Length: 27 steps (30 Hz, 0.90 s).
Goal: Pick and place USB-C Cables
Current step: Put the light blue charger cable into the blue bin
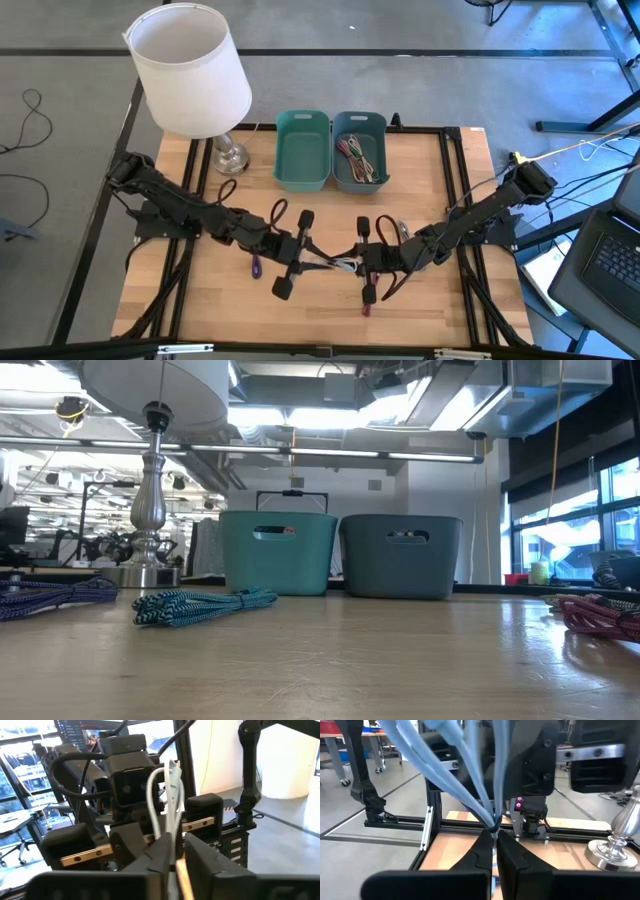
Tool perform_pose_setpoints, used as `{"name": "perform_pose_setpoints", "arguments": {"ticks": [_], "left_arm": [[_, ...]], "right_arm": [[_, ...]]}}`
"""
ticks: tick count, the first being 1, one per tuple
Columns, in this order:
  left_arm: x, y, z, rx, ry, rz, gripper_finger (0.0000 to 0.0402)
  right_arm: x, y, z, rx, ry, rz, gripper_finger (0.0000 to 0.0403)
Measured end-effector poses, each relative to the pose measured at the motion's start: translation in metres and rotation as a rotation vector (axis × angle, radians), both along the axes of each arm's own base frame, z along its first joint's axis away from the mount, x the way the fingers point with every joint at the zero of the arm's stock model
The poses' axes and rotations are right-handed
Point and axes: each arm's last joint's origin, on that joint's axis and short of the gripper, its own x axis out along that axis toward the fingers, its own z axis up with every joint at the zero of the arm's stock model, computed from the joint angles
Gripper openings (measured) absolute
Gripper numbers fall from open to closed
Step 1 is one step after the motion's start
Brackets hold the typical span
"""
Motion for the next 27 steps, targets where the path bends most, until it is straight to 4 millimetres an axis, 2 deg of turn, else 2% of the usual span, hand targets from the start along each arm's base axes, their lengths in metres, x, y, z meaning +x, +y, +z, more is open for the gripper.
{"name": "perform_pose_setpoints", "arguments": {"ticks": [7,11,15,17,20,23,27], "left_arm": [[-0.006,-0.01,-0.003,0.027,0.029,0.159,0.0172],[-0.017,-0.018,-0.006,0.071,0.078,0.34,0.0221],[-0.028,-0.029,-0.005,0.083,0.089,0.392,0.0239],[-0.032,-0.035,-0.005,0.076,0.089,0.373,0.0241],[-0.036,-0.042,-0.005,0.062,0.088,0.35,0.0241],[-0.037,-0.044,-0.005,0.06,0.086,0.345,0.0242],[-0.036,-0.042,-0.004,0.055,0.081,0.354,0.0242]], "right_arm": [[-0.007,-0.002,0.001,-0.025,0.04,-0.07,0.0005],[-0.035,-0.004,0.01,-0.025,0.129,-0.198,0.0003],[-0.071,-0.019,0.027,0.066,0.166,-0.335,0.0002],[-0.081,-0.034,0.03,0.097,0.212,-0.39,0.0002],[-0.085,-0.066,0.027,0.131,0.287,-0.519,0.0002],[-0.076,-0.105,0.025,0.187,0.371,-0.596,0.0002],[-0.058,-0.163,0.026,0.251,0.424,-0.579,0.0002]]}}
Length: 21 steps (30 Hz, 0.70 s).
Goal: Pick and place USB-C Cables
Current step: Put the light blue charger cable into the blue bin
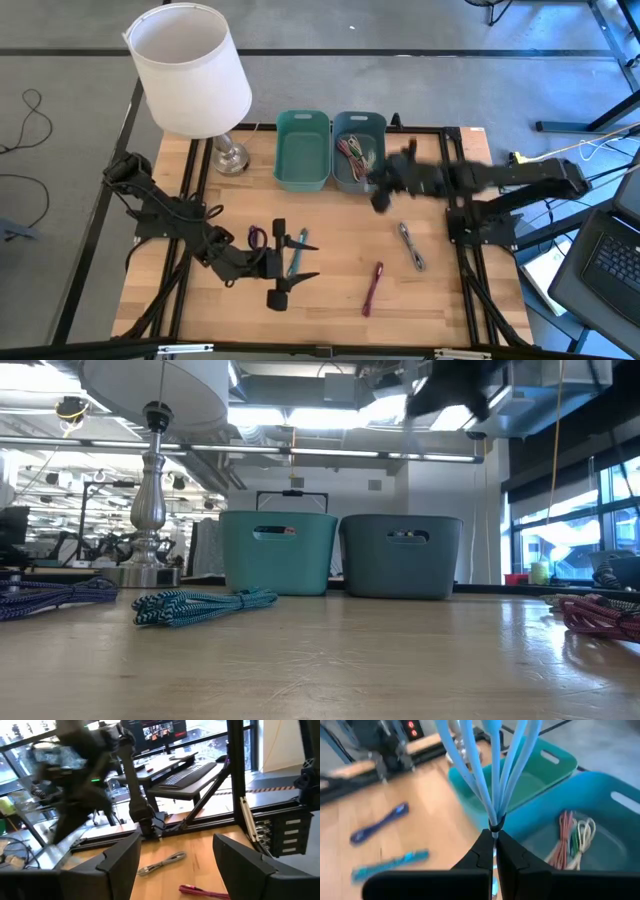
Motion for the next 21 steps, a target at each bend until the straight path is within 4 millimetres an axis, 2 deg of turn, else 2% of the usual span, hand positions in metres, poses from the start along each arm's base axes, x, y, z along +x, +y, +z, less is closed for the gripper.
{"name": "perform_pose_setpoints", "arguments": {"ticks": [3,5,9,12,17,21], "left_arm": [[0.001,0.001,0.0,0.001,-0.001,0.014,0.0242],[0.001,0.001,0.0,0.001,0.0,0.014,0.0242],[0.001,0.001,0.0,0.008,0.0,0.013,0.0242],[0.001,0.001,0.0,-0.002,-0.001,0.013,0.0242],[0.001,0.001,0.001,-0.02,-0.007,0.013,0.0242],[0.001,0.001,0.001,-0.02,-0.007,0.013,0.0242]], "right_arm": [[0.003,-0.047,0.004,0.051,-0.042,-0.013,0.0002],[-0.001,-0.078,0.004,0.099,-0.071,-0.061,0.0002],[-0.009,-0.128,-0.01,0.253,-0.058,-0.159,0.0002],[-0.002,-0.149,-0.03,0.321,-0.013,-0.174,0.0002],[0.017,-0.171,-0.074,0.396,0.114,-0.195,0.0002],[0.021,-0.188,-0.104,0.455,0.192,-0.253,0.0002]]}}
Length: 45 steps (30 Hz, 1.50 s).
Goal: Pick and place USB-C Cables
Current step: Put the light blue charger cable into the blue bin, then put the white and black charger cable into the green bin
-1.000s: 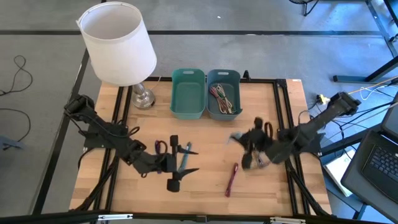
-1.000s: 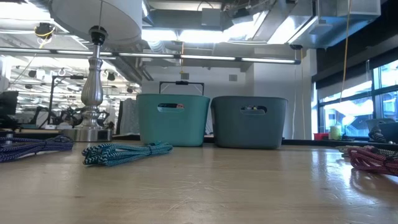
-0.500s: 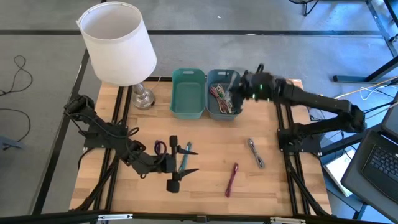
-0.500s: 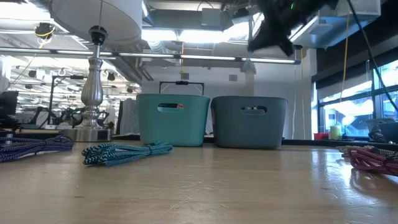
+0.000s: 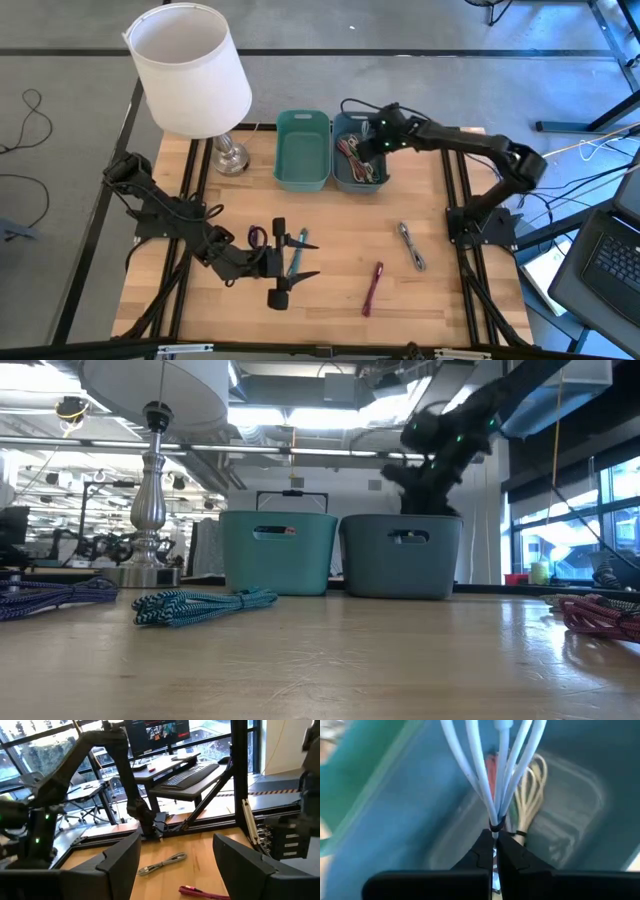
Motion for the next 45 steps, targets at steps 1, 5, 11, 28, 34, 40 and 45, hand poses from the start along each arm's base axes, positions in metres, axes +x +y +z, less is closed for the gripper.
{"name": "perform_pose_setpoints", "arguments": {"ticks": [1,5,11,28,34,40,45], "left_arm": [[0.0,0.0,0.0,0.0,0.0,0.0,0.0242],[0.0,0.0,0.0,0.0,0.0,-0.001,0.0242],[0.001,0.002,0.0,-0.005,-0.001,0.007,0.0242],[-0.002,-0.002,-0.003,-0.025,0.019,-0.006,0.0242],[-0.002,-0.002,-0.003,-0.025,0.019,-0.006,0.0242],[-0.002,-0.002,-0.005,-0.011,0.037,-0.006,0.0242],[-0.002,-0.002,-0.005,-0.011,0.038,-0.005,0.0242]], "right_arm": [[0.0,-0.003,-0.005,0.012,0.015,-0.008,0.0002],[0.007,-0.013,-0.016,0.064,0.047,-0.008,0.0002],[0.025,-0.025,-0.016,0.109,0.102,-0.006,0.0001],[0.053,-0.042,-0.031,0.205,0.251,0.031,0.004],[0.053,-0.043,-0.031,0.153,0.281,0.033,0.0137],[0.056,-0.04,-0.018,0.071,0.273,0.054,0.0215],[0.058,-0.018,0.034,-0.135,0.282,0.073,0.0226]]}}
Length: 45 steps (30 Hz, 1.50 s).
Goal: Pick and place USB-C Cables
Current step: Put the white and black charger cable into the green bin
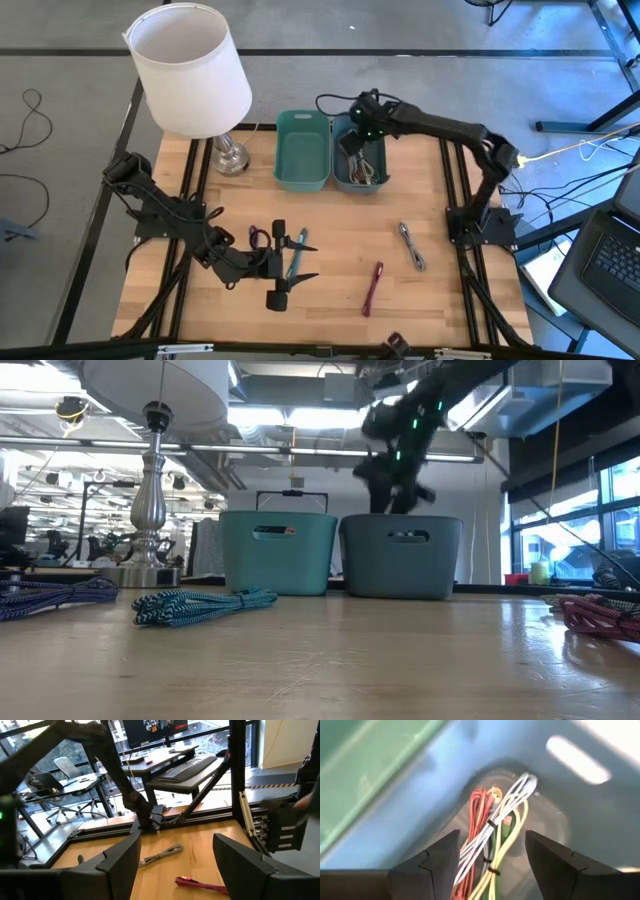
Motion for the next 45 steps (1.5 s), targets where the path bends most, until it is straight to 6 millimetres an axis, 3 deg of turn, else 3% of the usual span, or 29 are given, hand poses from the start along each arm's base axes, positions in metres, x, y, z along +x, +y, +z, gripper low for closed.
{"name": "perform_pose_setpoints", "arguments": {"ticks": [5,11,15,19,24,28,34,45], "left_arm": [[0.0,0.0,-0.001,0.009,0.012,0.0,0.0242],[-0.001,0.0,-0.005,0.002,0.046,0.004,0.0242],[-0.001,0.001,-0.008,0.009,0.066,0.005,0.0242],[-0.001,0.001,-0.009,0.014,0.075,0.006,0.0242],[-0.001,0.001,-0.009,0.024,0.077,0.004,0.0242],[-0.001,0.001,-0.009,0.03,0.076,0.003,0.0242],[-0.001,0.001,-0.008,0.018,0.073,0.005,0.0242],[-0.002,-0.001,-0.008,0.005,0.072,0.001,0.0242]], "right_arm": [[-0.012,0.047,0.056,-0.046,-0.039,0.1,0.0211],[-0.044,0.137,0.085,0.082,-0.008,0.261,0.0196],[-0.068,0.203,0.081,0.191,-0.008,0.293,0.019],[-0.096,0.265,0.061,0.284,0.007,0.275,0.0189],[-0.124,0.315,0.023,0.287,0.051,0.164,0.0188],[-0.137,0.328,-0.007,0.242,0.083,0.092,0.0188],[-0.143,0.321,-0.042,0.179,0.178,0.008,0.0188],[-0.148,0.308,-0.082,0.116,0.275,-0.066,0.0188]]}}
